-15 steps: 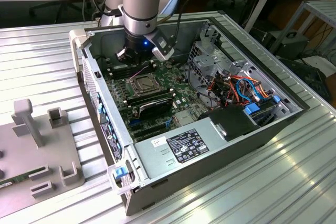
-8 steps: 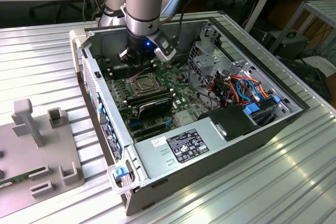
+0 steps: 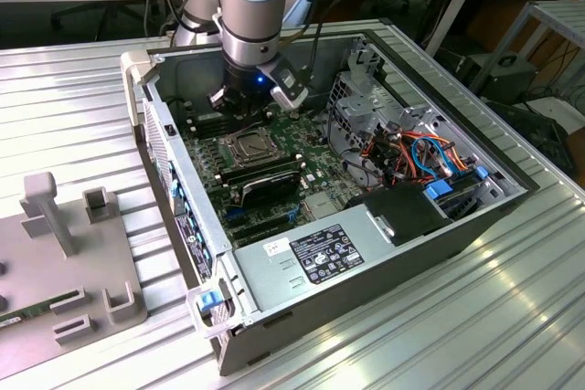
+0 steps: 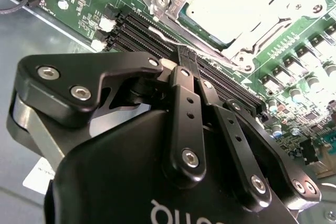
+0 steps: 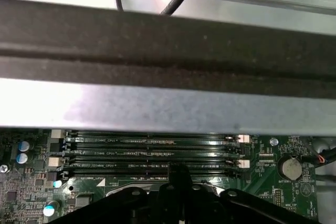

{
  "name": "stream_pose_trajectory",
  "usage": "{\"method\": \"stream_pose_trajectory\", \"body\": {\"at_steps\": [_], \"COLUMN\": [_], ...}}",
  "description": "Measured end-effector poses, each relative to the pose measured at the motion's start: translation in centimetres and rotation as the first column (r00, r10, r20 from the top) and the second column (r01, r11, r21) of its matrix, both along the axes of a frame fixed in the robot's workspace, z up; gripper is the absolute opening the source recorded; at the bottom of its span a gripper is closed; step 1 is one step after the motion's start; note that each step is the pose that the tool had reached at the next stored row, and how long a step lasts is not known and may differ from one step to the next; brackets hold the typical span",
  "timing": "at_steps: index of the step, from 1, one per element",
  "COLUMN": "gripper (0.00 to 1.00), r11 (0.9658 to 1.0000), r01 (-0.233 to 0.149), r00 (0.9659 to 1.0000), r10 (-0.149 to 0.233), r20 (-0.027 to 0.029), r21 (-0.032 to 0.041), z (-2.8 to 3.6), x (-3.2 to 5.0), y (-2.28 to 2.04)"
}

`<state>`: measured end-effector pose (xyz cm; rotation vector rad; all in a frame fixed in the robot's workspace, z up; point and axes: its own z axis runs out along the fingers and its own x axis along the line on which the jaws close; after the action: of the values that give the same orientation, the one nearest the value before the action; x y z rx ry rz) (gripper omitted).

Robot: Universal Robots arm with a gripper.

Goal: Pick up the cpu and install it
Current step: 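Install the first cpu locking lever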

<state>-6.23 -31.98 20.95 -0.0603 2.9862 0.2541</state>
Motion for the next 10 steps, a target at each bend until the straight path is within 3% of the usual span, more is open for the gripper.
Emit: {"method": "stream_pose_trajectory", "body": {"at_steps": [10], "gripper": [0.11], "r11": [1.0000], "r01": [0.000], "r00": [1.0000], "r10": [0.000], "r20": [0.0000], "r21": [-0.0030], "z": [-0.87], "x": [0.37], "y": [0.00]}}
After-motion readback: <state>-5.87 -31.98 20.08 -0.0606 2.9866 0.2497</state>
